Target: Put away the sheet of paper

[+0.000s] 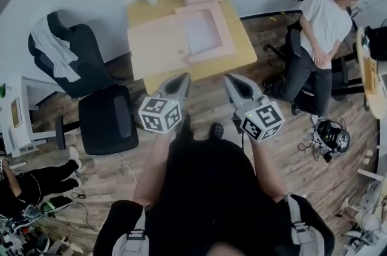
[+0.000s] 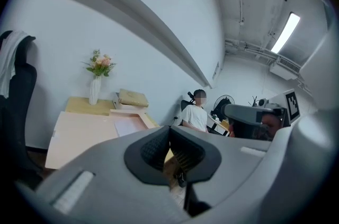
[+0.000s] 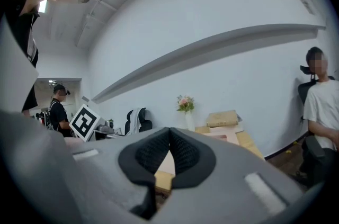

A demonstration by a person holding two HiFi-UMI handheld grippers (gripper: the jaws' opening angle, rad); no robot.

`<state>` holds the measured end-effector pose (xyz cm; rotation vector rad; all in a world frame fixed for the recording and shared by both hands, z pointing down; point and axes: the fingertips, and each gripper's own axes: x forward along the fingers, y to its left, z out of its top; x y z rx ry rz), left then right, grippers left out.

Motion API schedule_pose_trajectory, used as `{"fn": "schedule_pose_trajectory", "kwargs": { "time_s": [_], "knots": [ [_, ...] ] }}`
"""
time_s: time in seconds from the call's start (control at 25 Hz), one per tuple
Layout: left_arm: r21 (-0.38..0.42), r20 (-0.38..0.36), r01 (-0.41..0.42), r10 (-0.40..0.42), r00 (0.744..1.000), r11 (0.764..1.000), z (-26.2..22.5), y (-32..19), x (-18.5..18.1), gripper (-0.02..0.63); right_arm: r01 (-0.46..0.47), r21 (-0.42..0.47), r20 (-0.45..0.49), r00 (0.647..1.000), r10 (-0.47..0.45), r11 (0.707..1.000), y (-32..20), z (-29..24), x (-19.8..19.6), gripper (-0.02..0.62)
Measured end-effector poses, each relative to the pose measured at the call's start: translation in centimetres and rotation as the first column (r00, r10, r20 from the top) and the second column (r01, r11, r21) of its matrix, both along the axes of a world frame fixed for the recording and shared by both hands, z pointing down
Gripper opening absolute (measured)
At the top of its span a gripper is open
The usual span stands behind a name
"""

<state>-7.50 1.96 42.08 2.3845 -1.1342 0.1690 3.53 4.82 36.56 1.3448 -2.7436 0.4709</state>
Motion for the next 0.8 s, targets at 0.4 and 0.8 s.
{"fn": "schedule_pose_trajectory", "kwargs": {
  "time_s": [0.4,0.8],
  "knots": [
    [0.002,0.009,0.093,-0.093,0.996,0.996,-0.1,3.7,1.7,0.009,0.097,-0.027,0.014,0.995,-0.097,0.995,1.6,1.8,2.0,0.003],
    [-0.019,0.021,0.132,-0.132,0.991,0.991,1.5,5.7,2.6,0.009,0.111,-0.040,0.014,0.994,-0.111,0.993,1.8,3.5,3.7,0.003]
  ]
}}
